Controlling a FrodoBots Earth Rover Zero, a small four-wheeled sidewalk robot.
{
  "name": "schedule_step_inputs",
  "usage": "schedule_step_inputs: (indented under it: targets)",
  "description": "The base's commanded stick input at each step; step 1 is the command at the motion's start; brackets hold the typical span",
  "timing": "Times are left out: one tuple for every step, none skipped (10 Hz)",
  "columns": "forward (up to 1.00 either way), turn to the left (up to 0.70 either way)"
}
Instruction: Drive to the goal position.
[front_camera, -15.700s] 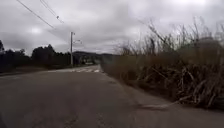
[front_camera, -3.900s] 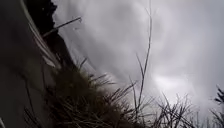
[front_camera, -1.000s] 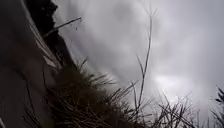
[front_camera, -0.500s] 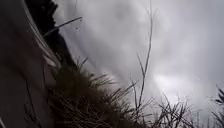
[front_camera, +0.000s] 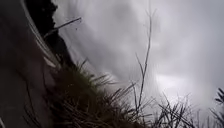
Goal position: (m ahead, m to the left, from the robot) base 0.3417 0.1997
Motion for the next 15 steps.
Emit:
schedule_step_inputs:
  targets:
    - [0.0, 0.0]
    - [0.0, 0.0]
    - [0.0, 0.0]
    - [-0.15, 0.0]
    - [-0.45, 0.0]
    - [-0.28, 0.0]
    - [-0.13, 0.0]
    - [-0.45, 0.0]
    - [-0.45, 0.0]
    - [-0.3, 0.0]
    - [0.0, 0.0]
    - [0.0, 0.0]
    - [-0.23, 0.0]
    - [-0.45, 0.0]
    - [-0.45, 0.0]
